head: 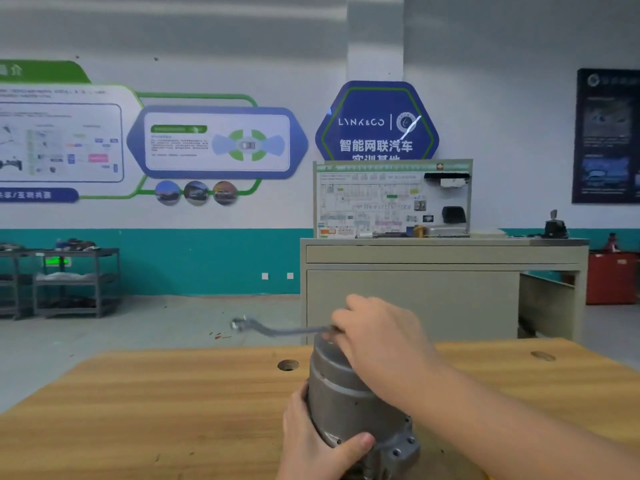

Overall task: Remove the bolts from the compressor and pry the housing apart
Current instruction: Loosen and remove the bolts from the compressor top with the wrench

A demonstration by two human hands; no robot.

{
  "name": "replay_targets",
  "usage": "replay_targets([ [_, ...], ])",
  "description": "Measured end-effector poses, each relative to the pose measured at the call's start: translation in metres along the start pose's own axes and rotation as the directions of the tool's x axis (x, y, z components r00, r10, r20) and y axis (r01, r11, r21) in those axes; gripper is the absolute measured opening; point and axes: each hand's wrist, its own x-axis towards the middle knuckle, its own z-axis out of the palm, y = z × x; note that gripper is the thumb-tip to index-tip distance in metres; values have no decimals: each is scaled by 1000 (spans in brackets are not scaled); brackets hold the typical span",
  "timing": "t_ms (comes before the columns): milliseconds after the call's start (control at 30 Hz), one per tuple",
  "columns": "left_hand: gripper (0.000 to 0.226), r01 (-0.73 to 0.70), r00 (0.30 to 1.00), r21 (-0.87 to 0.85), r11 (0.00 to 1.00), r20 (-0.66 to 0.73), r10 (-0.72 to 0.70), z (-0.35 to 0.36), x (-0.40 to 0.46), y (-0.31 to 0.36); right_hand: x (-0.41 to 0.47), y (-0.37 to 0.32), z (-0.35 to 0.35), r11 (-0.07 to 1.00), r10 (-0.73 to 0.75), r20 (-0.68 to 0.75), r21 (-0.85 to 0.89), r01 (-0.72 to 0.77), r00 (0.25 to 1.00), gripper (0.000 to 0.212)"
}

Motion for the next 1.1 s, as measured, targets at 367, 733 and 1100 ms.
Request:
replay_targets([
  [367, 117, -4, 1000, -51, 999, 25, 5, 3, 0, -3, -47, 83, 29, -495, 544, 619, 782, -380, 567, 25],
  [733, 118, -14, 999, -69, 998, 37, 17, 0, 0, -6, 64, 56, 31, 576, 409, 645, 367, -731, 646, 22],
  [1100, 120, -41, 999, -79, 996, 30, 44, -1, 0, -5, -34, 25, 4, 943, -201, -240, 214, 254, 950, 32],
])
